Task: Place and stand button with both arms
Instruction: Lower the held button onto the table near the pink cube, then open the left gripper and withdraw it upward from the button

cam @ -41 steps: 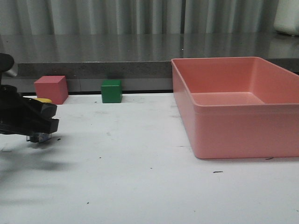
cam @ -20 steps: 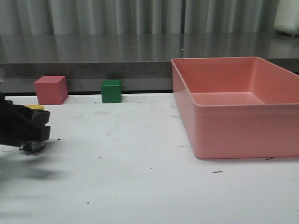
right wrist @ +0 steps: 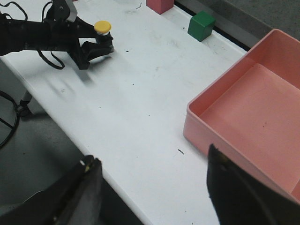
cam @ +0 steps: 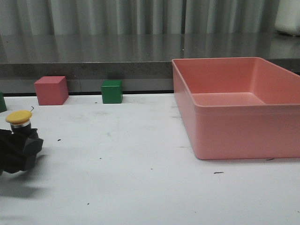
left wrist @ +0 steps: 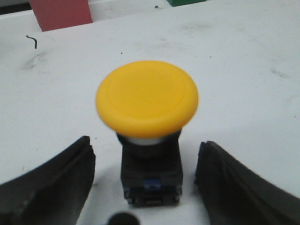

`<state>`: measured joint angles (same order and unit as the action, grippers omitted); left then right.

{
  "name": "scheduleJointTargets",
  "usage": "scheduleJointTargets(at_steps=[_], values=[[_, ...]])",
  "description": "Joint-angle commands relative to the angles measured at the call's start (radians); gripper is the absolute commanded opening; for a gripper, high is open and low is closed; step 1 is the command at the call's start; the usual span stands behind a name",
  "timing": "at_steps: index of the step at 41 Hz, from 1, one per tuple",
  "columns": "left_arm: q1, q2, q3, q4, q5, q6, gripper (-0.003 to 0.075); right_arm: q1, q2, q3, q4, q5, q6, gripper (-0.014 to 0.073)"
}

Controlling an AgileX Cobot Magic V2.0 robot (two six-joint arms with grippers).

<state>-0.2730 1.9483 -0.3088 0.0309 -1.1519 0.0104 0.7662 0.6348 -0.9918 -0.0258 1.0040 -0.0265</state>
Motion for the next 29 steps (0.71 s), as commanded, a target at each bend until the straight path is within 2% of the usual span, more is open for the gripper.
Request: scheduleJointTargets(at_steps=[1,29], values=[[0.002,-0.047,0.022,-0.013,-0.215,-0.01,0.0477,-0.006,0.001,-0.023,-0.011,-0.066,-0.01,0.0499],[0.002,-0.388,0.316,-0.038,-0.213,-0.01,0.0474,-0.006,0.001,-0.023,-0.011,-0.066,-0.01,0.0499]])
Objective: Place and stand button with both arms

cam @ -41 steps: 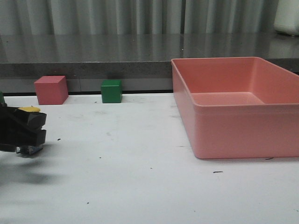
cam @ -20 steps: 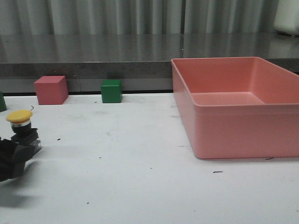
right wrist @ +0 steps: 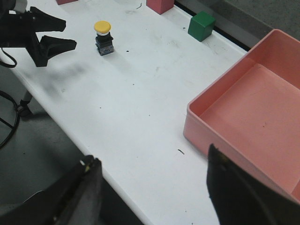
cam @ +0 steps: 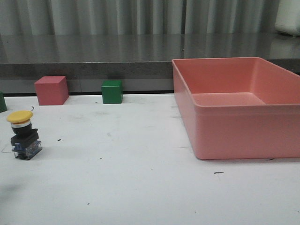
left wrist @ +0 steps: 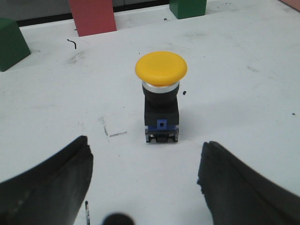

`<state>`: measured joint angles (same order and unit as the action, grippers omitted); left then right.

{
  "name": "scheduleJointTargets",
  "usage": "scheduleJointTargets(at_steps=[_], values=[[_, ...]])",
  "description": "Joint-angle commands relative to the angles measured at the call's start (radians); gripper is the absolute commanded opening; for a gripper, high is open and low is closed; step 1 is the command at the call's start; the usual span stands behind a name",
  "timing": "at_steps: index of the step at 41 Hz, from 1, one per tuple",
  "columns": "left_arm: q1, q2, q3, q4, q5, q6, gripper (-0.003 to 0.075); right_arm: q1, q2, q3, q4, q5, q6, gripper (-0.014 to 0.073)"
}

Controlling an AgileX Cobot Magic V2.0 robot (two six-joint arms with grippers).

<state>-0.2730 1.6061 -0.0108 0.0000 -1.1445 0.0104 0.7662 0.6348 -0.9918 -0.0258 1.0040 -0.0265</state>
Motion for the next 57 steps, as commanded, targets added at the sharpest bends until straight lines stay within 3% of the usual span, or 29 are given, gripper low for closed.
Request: scheduleJointTargets(at_steps=[1,19,32,43,51,57], values=[[0.002,-0.052,0.028,-0.007,-0.22,-0.01,0.0474,-0.006,0.001,-0.023,-0.011,-0.066,-0.01,0.0499],[0.002,-0.07,0.034,0.052,-0.145,-0.076,0.0474,-0.006,0.001,-0.023,-0.011,-0.066,-0.01,0.0499],[0.002,-0.239,0.028,0.0,0.105,-0.076,0.0474,-0.006,0.001,-0.023,-0.011,-0.066,-0.01,0.045],[0.002,-0.479,-0.13,0.008,0.646,-0.076,0.0474,-0.006,0.001,-0.023,-0.011,-0.066,-0.01,0.045],[0.002,-0.641,-0.248,0.0,0.867,-0.115,0.0474,-0.006,0.001,-0.023,-0.011,-0.066,-0.01,0.045],[0.002,-0.775,-0.402,0.0,1.137,-0.115,0.0474,-0.006,0.001,-0.023,-0.011,-0.066,-0.01,0.045]])
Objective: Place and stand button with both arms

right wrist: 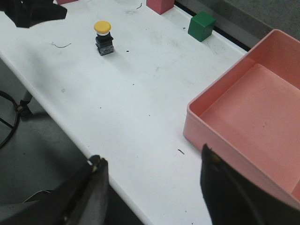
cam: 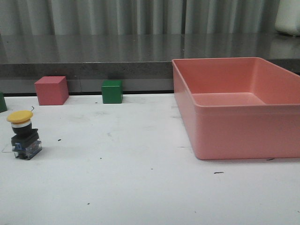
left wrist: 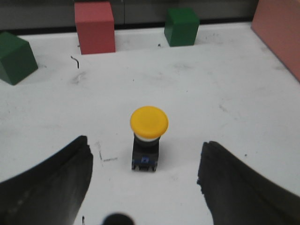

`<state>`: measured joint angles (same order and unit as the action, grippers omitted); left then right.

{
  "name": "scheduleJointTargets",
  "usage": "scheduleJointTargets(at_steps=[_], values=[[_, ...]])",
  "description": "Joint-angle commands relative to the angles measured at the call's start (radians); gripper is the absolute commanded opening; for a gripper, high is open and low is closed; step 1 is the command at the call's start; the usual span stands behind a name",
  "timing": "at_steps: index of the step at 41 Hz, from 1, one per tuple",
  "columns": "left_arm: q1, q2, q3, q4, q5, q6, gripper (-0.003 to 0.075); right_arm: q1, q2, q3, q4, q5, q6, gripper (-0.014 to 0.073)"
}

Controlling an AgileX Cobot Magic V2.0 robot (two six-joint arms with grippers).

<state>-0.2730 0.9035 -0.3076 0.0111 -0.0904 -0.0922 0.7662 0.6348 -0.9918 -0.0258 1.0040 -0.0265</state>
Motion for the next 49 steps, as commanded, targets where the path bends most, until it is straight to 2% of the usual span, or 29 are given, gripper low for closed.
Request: scheduleJointTargets(at_steps=[1,11,19,30,49], values=[[0.002,-0.089,-0.139,-0.011,0.143,-0.013,0.0474,-0.006,0.001,-0.023,-0.011,-0.066,-0.01,0.045],[0.002,-0.241,-0.349,0.069,0.647,-0.01,0.0474,-0.006,0.001,-0.023,-0.011,-0.066,-0.01,0.045],[0.002,-0.35,-0.356,0.09,0.829,-0.01,0.0474,-0.006,0.001,-0.023,-0.011,-0.066,-0.01,0.045],[0.002,-0.466,-0.356,0.09,0.87,-0.01,0.0474,-0.006,0.001,-0.023,-0.011,-0.066,-0.01,0.045],[0.002,-0.473,-0.356,0.155,0.873,-0.01,0.0474,-0.006,0.001,-0.023,-0.011,-0.067,-0.01,0.045]])
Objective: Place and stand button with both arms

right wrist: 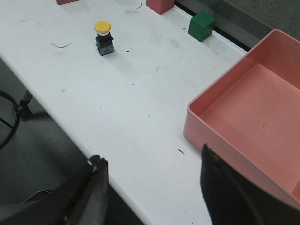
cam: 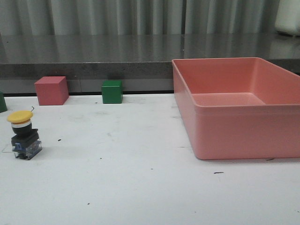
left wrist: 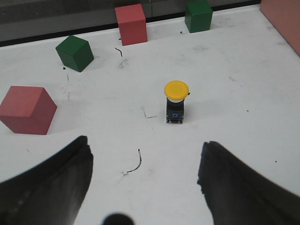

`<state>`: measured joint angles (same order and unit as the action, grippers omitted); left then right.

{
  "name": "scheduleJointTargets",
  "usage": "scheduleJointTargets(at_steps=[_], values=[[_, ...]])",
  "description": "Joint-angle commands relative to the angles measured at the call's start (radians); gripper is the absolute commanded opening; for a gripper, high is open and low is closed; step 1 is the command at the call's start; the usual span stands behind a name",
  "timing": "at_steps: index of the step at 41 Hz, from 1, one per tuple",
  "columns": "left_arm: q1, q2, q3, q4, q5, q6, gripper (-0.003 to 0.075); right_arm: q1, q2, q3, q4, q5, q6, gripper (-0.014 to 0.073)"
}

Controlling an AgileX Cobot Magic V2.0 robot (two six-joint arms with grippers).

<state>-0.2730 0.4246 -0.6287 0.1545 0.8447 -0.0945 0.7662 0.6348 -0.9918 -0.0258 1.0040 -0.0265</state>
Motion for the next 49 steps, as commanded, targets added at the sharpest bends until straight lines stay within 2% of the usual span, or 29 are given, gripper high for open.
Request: scheduleJointTargets(at_steps=[1,11,15,18,25,31,33,49], values=[[0.002,0.006,-0.035,0.011,-0.062,-0.008,0.0474,-0.006,0.001,-0.023,-0.011,-0.067,-0.01,0.045],[0.002,0.006,-0.035,0.011,-0.061,-0.008,0.0474,-0.006,0.001,-0.023,-0.011,-0.066,-0.01,0.045],[0.002,0.006,-0.035,0.011,-0.06,-0.008,0.0455,-0.006,0.001,-0.023,-0.011,-0.065,-0.01,0.0405],[0.002,0.006,-0.035,0.011,-0.06,-0.008,0.0391,-0.006,0.001,-0.023,-0.011,-0.062,-0.01,0.0304],[0.002,0.006,-0.035,-0.01,-0.06,-0.008,0.0173,-0.006,0.001,-0.023,-0.011,-0.062,-0.01,0.0038],[0.002,0.006,-0.035,-0.019,-0.06,-0.008,0.0025,-0.006,0.001,-0.023,-0.011,-0.062,-0.01,-0.0124],[0.002,0.006,-0.035,-0.019,-0.06,-0.008,-0.0017,-0.006,0.001,-0.023,-0.011,-0.062,-0.01,-0.0113],[0.002,0.006,-0.035,-0.019,-0.06,-0.008,-0.002,-0.006,0.001,-0.023,-0.011,-0.066,-0.01,-0.0118]])
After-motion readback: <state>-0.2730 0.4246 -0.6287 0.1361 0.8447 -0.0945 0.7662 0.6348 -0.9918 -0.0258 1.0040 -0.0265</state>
